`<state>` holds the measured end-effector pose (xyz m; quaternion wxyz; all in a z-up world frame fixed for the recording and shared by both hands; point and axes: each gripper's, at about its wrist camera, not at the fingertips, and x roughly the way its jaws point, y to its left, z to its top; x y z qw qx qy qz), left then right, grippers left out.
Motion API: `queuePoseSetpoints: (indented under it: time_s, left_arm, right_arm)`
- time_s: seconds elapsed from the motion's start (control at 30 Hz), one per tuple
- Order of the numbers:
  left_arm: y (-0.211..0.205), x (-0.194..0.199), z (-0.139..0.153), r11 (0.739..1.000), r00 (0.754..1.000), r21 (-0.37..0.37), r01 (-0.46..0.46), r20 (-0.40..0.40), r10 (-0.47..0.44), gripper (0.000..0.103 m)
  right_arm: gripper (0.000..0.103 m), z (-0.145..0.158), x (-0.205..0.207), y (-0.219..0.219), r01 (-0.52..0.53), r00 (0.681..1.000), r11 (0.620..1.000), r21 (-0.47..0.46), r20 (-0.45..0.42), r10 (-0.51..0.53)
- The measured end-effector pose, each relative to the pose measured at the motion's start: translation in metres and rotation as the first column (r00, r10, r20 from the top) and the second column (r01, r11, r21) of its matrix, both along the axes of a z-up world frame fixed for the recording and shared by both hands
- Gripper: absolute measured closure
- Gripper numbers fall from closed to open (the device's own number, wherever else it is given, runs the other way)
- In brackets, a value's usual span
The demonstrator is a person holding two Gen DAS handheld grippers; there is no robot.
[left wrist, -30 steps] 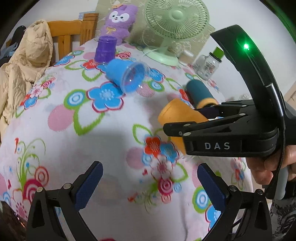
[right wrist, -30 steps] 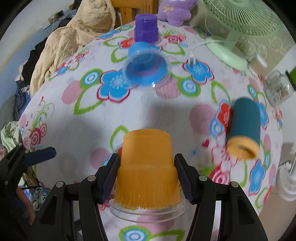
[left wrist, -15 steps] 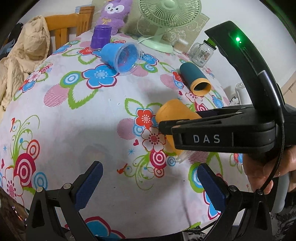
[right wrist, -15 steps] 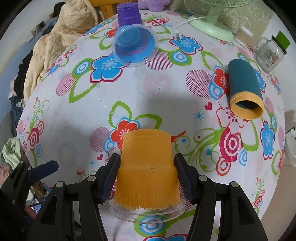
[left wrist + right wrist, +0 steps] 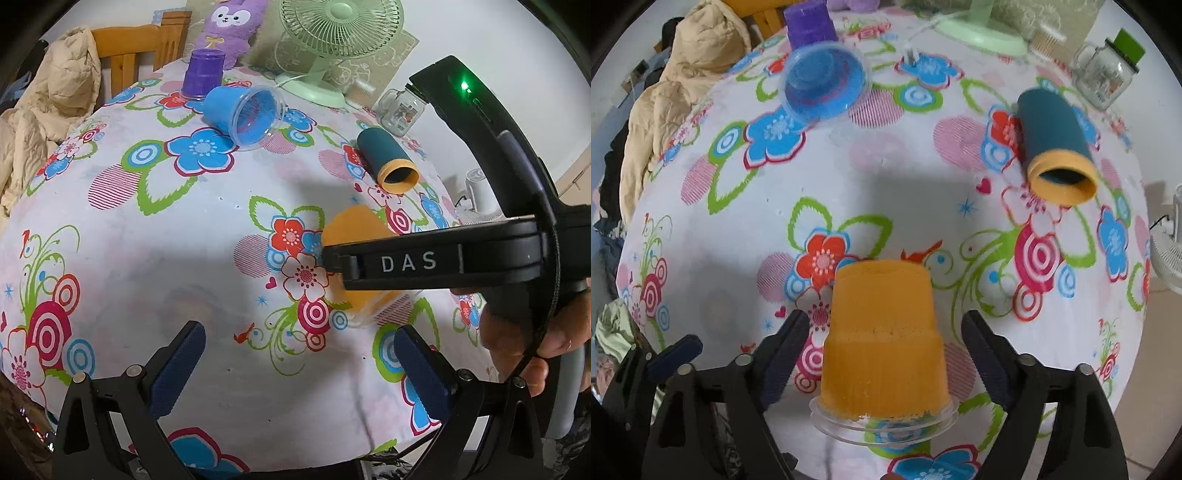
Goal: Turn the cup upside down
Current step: 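Close the left gripper on the orange cup while the right gripper opens and withdraws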
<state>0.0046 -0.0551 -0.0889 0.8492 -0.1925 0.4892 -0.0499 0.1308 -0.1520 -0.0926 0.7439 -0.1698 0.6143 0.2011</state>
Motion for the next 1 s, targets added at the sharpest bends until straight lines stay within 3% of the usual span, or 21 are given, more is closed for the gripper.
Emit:
queuePoseSetpoints:
  time_s: [0.2, 0.5, 0.63, 0.73, 1.0]
  left_arm:
    - [-0.001, -0.001, 0.004, 1.0, 1.0, -0.001, -0.001, 0.012, 0.001, 0.0]
    - [-0.001, 0.014, 0.024, 1.0, 0.999, -0.004, -0.001, 0.039, 0.001, 0.0]
    - [-0.004, 0.03, 0.03, 1.0, 0.999, -0.013, -0.009, 0.042, 0.01, 0.0]
    - [-0.008, 0.046, 0.033, 1.0, 0.999, -0.016, -0.016, 0.035, 0.017, 0.0]
    - [-0.033, 0.083, 0.014, 1.0, 0.998, -0.028, 0.01, -0.057, -0.012, 0.0]
  right_arm:
    - [0.016, 0.027, -0.002, -0.007, -0.004, 0.997, 1.0, 0.031, 0.073, 0.001]
    - [0.015, 0.063, 0.001, -0.053, 0.071, 0.99, 0.984, 0.164, 0.107, -0.089]
    - [0.015, 0.08, -0.01, -0.078, 0.062, 0.955, 0.993, 0.096, 0.284, -0.087]
    - [0.011, 0.08, -0.02, -0.096, 0.039, 0.937, 0.998, 0.05, 0.346, -0.054]
    - [0.011, 0.055, -0.037, -0.123, -0.039, 0.954, 0.995, 0.096, 0.299, 0.008]
